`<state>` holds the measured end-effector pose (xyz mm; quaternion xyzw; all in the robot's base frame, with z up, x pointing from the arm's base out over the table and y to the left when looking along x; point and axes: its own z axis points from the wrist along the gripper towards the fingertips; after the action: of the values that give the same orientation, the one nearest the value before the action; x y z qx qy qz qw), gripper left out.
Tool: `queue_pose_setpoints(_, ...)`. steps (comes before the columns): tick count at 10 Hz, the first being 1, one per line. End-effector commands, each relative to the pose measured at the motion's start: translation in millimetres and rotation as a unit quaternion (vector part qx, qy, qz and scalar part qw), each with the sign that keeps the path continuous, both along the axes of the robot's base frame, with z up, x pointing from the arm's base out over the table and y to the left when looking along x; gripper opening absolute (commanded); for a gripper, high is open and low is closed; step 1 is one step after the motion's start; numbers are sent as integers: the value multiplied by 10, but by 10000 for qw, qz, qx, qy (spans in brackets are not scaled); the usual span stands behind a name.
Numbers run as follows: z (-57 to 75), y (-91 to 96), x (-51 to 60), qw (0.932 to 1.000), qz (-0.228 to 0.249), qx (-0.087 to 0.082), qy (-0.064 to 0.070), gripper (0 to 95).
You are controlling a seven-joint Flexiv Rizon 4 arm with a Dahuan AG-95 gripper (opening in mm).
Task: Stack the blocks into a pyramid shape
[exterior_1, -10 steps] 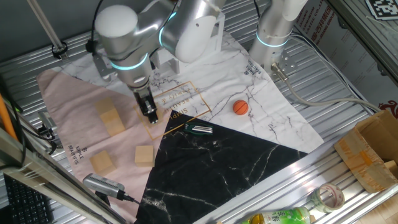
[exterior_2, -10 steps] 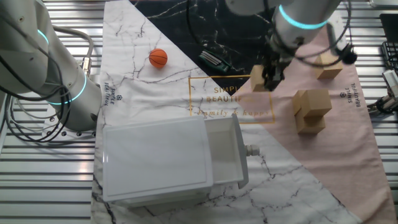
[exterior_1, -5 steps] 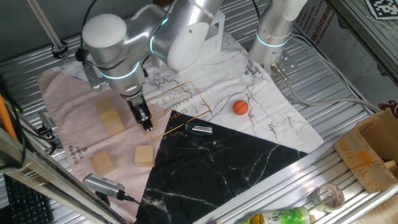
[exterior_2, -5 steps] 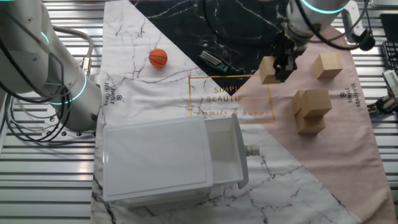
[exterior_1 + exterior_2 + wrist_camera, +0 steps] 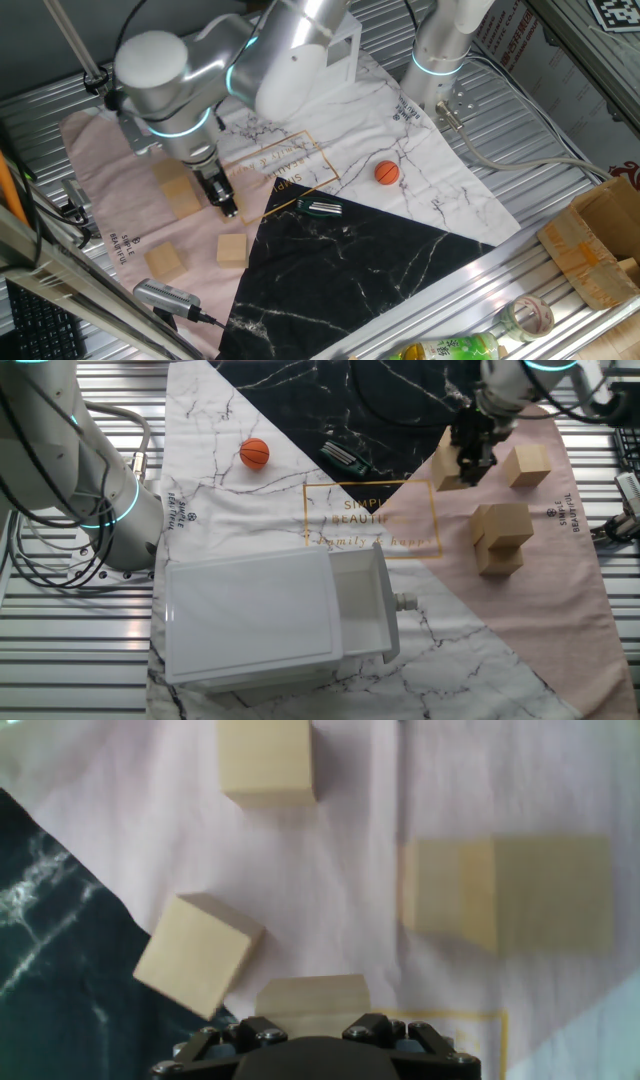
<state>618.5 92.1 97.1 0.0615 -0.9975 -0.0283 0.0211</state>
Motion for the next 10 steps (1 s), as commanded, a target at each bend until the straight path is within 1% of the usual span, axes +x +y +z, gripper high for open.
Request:
queue_pose_setpoints(1, -13, 50, 199, 9998, 180, -12, 15, 0)
queue_pose_setpoints(2, -7, 84, 277, 9995, 303, -13, 10, 0)
queue_pose_setpoints(3, -2, 121, 352, 9985, 555, -28, 7, 0)
queue_pose_setpoints(4, 1, 138, 383, 9966, 825, -55, 19, 0)
queue_pose_setpoints(5, 1, 139, 389, 9931, 1170, -78, 16, 0)
queue_pose_setpoints(6, -1, 139, 390, 9871, 1597, -82, -6, 0)
queue_pose_setpoints(7, -3, 139, 391, 9786, 2056, -32, -41, 0)
queue_pose_setpoints(8, -6, 139, 393, 9680, 2506, 12, -105, 0)
queue_pose_setpoints(9, -16, 134, 402, 9573, 2888, 18, -159, 0)
queue_pose_setpoints(10, -47, 116, 429, 9372, 3481, 36, -205, 0)
